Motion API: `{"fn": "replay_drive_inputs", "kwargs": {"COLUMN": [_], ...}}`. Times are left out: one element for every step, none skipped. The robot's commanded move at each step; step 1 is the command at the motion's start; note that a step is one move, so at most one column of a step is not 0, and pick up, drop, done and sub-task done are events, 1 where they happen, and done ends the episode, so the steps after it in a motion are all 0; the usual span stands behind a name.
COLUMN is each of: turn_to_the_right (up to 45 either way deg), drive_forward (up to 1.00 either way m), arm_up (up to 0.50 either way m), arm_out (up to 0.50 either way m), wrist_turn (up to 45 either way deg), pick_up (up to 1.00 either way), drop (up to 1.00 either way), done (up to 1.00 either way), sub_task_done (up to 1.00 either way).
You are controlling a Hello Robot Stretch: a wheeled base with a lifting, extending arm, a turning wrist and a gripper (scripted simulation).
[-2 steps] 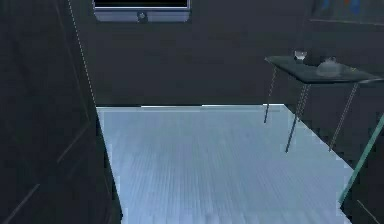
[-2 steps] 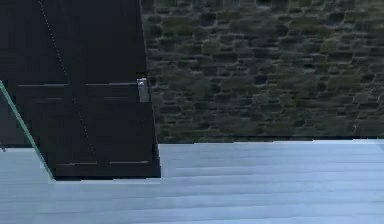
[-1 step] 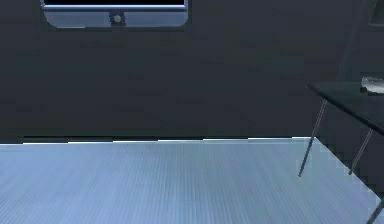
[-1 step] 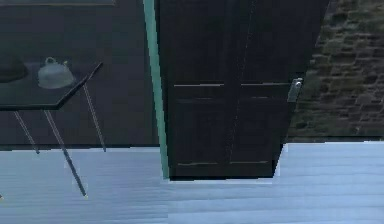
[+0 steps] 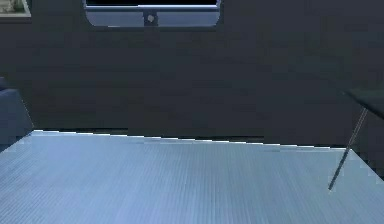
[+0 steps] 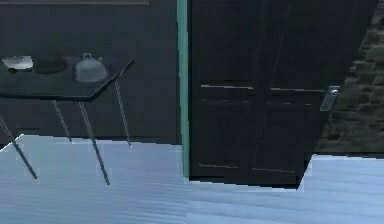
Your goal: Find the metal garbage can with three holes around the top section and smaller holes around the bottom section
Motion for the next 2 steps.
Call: {"fn": "replay_drive_inputs", "kwargs": {"turn_to_the_right": [0.0,-36.0], "drive_forward": [0.2,0.0], "arm_up": [0.0,0.0], "arm_out": [0.0,0.0], "wrist_turn": [0.0,0.0], "pick_up": [0.0,0.0], "drop": [0.0,0.0], "done": [0.0,0.0], "sub_task_done": [0.0,0.0]}}
